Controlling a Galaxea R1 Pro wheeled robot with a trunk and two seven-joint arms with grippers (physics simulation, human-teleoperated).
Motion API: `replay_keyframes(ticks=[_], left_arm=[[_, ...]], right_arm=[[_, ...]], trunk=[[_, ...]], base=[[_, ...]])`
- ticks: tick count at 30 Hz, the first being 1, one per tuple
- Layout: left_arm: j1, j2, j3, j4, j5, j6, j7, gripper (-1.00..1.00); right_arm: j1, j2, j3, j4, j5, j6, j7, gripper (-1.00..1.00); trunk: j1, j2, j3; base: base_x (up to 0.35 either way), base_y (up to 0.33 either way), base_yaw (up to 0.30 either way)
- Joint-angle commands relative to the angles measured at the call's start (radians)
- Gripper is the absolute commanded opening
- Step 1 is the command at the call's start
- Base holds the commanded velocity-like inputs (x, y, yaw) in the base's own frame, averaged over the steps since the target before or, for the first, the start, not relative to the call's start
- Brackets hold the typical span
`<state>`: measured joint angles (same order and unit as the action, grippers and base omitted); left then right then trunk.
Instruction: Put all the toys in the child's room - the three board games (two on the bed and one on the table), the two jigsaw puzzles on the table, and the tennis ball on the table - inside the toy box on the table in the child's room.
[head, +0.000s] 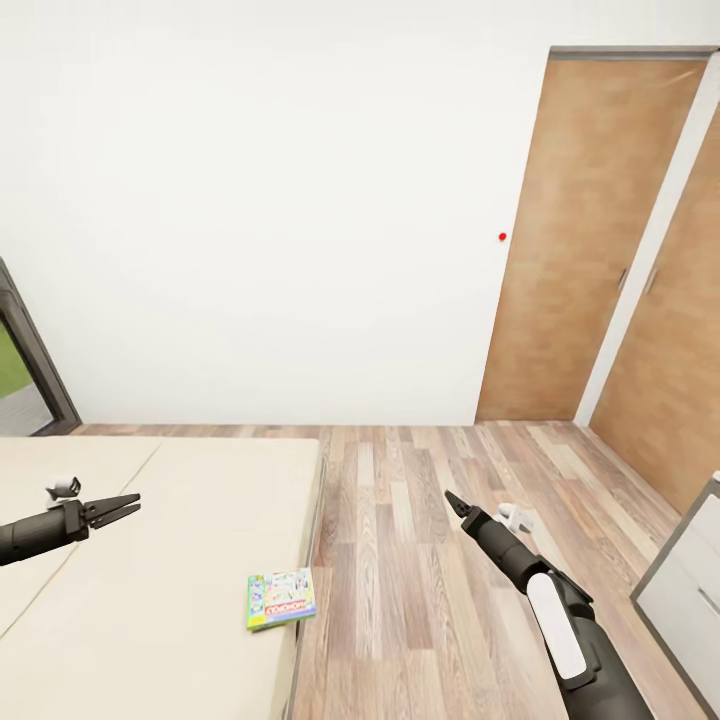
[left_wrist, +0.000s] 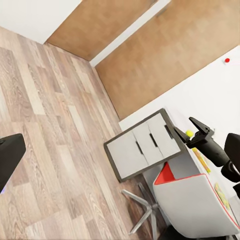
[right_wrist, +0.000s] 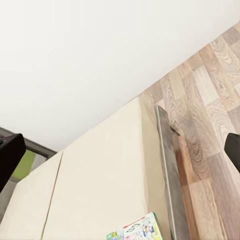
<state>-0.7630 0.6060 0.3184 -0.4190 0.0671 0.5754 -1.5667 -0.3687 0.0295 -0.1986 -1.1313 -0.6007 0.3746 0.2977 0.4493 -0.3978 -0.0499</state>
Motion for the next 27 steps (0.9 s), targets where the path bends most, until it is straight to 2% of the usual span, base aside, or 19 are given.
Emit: replay_keyframes(ticks=[1,27], left_arm=[[-0.001,0.0,0.001,0.0,-0.001,0.011,-0.004,1.0],[-0.001,-0.002,0.001,0.0,-0.001,0.011,-0.004,1.0]], right_arm=[[-0.001,0.001,-0.004,-0.001,-0.007,0.009,0.003,1.0],[-0.001,0.002,-0.002,-0.001,-0.007,0.009,0.004,1.0]], trunk=[[0.001,-0.002,-0.001],[0.001,-0.002,0.042]], base=[[0.0,0.0,0.0],[0.0,0.0,0.0]])
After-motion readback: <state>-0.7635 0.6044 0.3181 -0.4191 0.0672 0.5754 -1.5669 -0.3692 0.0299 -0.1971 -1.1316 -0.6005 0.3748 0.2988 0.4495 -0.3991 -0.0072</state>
